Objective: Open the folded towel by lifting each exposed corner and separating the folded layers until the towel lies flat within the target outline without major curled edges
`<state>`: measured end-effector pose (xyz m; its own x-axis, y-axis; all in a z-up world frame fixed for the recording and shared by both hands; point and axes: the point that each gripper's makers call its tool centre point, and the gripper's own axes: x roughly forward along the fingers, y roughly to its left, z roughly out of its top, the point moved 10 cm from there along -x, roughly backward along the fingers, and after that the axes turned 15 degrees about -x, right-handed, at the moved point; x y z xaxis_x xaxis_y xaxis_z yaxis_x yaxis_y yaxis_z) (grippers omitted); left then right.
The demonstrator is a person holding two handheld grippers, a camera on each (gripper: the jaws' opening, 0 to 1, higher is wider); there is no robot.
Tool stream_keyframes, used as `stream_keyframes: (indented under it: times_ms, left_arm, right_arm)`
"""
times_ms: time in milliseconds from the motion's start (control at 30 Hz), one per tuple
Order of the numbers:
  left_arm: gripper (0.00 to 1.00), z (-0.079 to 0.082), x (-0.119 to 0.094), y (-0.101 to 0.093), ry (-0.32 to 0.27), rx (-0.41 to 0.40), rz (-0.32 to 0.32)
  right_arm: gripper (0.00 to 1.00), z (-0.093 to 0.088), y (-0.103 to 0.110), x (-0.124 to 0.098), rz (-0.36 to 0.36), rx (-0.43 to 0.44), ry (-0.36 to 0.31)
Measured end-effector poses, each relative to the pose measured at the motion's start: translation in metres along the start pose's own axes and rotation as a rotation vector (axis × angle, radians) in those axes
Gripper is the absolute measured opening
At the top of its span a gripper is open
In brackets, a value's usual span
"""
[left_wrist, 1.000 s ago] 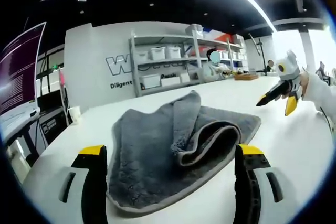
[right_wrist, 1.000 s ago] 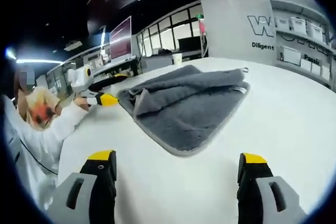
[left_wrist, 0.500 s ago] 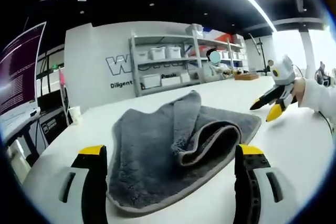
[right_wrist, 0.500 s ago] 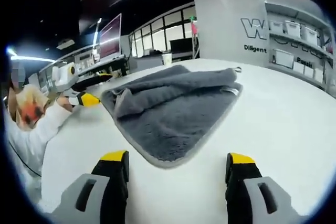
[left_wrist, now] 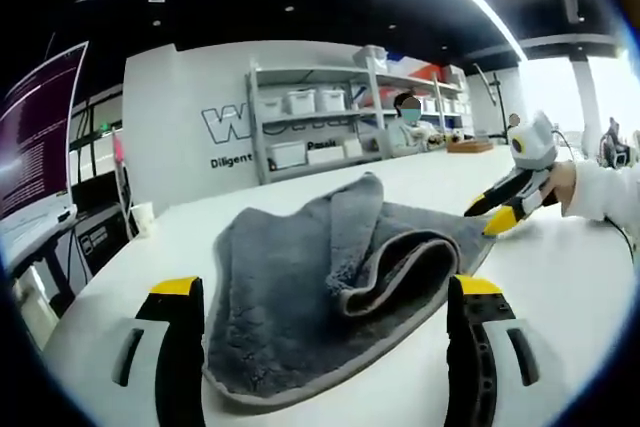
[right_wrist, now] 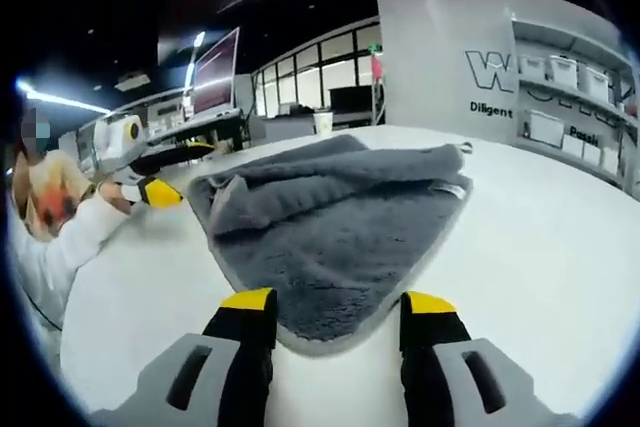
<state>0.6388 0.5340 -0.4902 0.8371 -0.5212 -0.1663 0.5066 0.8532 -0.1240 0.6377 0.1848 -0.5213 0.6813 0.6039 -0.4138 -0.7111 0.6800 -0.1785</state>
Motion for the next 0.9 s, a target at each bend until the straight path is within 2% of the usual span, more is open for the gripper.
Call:
stream_keyframes:
  times_ms: [67,167,300,500,667,900]
  left_arm:
    - [0.99,0.000,0.000,0.000,0.001,-0.001,-0.001]
    - [0.99,0.000,0.001,0.000,0.001,-0.001,-0.001]
    - [0.99,0.000,0.000,0.000,0.001,-0.001,0.000]
    - [0.99,-0.001,0.001,0.001,0.005,-0.001,0.004]
    - [0.99,-0.001,0.001,0.001,0.007,-0.002,0.005]
    - [0.99,-0.001,0.000,0.001,0.008,-0.002,0.005]
  right_arm:
    - [0.39,0.000,0.000,0.001,-0.012,-0.035,0.003]
    - [0.34,-0.001,-0.001,0.001,-0.010,-0.031,-0.002]
    - [0.18,-0.002,-0.004,0.001,-0.009,-0.037,-0.006]
    - [0.08,-0.003,-0.009,-0.001,-0.033,-0.033,-0.004]
    - [0.05,-0.006,-0.011,-0.007,-0.065,-0.044,0.007]
    - [0.04,-0.012,-0.021,-0.017,-0.107,-0.014,0.014]
